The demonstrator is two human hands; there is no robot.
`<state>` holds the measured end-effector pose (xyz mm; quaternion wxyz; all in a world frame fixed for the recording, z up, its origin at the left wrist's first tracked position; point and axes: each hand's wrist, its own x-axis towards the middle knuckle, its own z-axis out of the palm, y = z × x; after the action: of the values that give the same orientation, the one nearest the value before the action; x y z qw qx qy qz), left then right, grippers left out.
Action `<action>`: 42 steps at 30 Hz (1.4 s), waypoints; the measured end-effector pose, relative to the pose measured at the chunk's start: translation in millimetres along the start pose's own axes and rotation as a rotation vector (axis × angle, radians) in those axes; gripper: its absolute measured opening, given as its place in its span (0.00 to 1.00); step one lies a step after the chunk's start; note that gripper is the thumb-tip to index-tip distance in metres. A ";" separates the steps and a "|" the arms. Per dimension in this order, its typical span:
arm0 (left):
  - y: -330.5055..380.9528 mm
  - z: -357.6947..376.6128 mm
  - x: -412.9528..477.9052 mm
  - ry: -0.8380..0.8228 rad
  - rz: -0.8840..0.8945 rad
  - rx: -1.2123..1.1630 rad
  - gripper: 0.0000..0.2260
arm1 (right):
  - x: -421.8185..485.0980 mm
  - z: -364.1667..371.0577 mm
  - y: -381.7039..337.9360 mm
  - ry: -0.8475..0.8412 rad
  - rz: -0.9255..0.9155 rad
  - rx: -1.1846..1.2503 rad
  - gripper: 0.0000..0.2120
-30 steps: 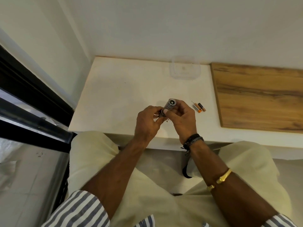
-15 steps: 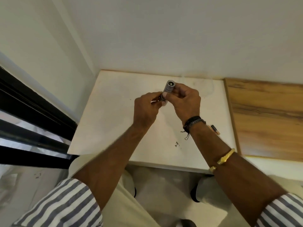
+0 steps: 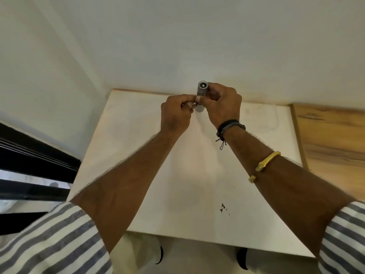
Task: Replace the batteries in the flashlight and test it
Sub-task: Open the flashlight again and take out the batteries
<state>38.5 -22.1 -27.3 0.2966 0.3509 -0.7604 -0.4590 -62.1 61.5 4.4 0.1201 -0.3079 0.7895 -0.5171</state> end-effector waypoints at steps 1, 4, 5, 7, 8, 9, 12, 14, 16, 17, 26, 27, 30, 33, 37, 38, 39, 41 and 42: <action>-1.9 1.4 2.5 -0.001 -0.012 -0.012 0.15 | 2.7 2.1 1.4 0.002 -0.007 -0.009 0.16; -6.2 3.0 8.0 -0.017 -0.025 -0.028 0.15 | 7.1 6.9 3.8 0.005 -0.017 -0.029 0.16; -7.3 3.1 9.7 -0.022 -0.025 -0.025 0.15 | 8.3 8.2 4.8 0.004 -0.017 -0.032 0.16; -9.4 3.1 12.6 -0.034 -0.023 -0.013 0.14 | 10.2 11.3 6.4 0.006 -0.021 -0.045 0.16; -10.2 3.4 13.5 -0.040 -0.023 -0.007 0.14 | 11.0 12.6 7.0 0.011 -0.021 -0.051 0.16; -11.0 3.6 14.8 -0.044 -0.026 -0.005 0.14 | 12.4 14.2 7.6 0.017 -0.020 -0.055 0.16; -12.5 4.8 18.7 -0.051 -0.029 -0.011 0.14 | 17.9 19.5 8.8 0.039 -0.013 -0.067 0.16; -12.7 5.2 20.8 -0.053 -0.032 -0.017 0.15 | 21.8 22.5 10.0 0.049 -0.009 -0.073 0.16; -12.6 5.7 22.8 -0.058 -0.031 -0.016 0.16 | 25.3 24.4 11.6 0.059 -0.008 -0.080 0.16; -12.3 6.0 23.7 -0.061 -0.027 -0.009 0.17 | 26.9 24.8 12.5 0.065 -0.008 -0.082 0.16; -10.0 1.9 19.2 -0.028 -0.048 0.093 0.15 | 25.8 20.8 13.7 0.073 0.057 -0.059 0.21; -7.5 0.4 15.7 -0.006 -0.052 0.110 0.14 | 22.0 16.4 11.9 0.091 0.063 -0.038 0.21; 3.2 -3.3 -1.9 0.041 -0.056 0.123 0.13 | 1.8 -1.3 3.8 0.144 0.033 0.012 0.17; 18.7 -5.1 -28.4 0.076 -0.048 0.101 0.12 | -25.5 -24.4 -2.8 0.170 0.062 0.105 0.10; 40.0 -1.6 -73.8 0.067 -0.038 0.005 0.10 | -66.6 -67.6 -2.6 0.203 0.143 0.221 0.06; 43.6 1.4 -84.5 0.056 -0.031 -0.002 0.10 | -75.7 -79.8 -0.3 0.206 0.155 0.232 0.06; 47.7 5.4 -96.5 0.038 -0.020 -0.002 0.09 | -85.7 -93.0 2.6 0.207 0.163 0.231 0.06; 54.1 16.1 -119.1 -0.018 -0.005 0.002 0.09 | -103.9 -118.5 11.6 0.198 0.191 0.228 0.06; 57.2 22.7 -129.6 -0.056 -0.004 0.002 0.09 | -112.3 -130.7 17.1 0.197 0.211 0.231 0.05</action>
<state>80.9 112.5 -1.4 0.2740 0.3399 -0.7681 -0.4684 -47.0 231.8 31.8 0.1303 -0.1557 0.7608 -0.6164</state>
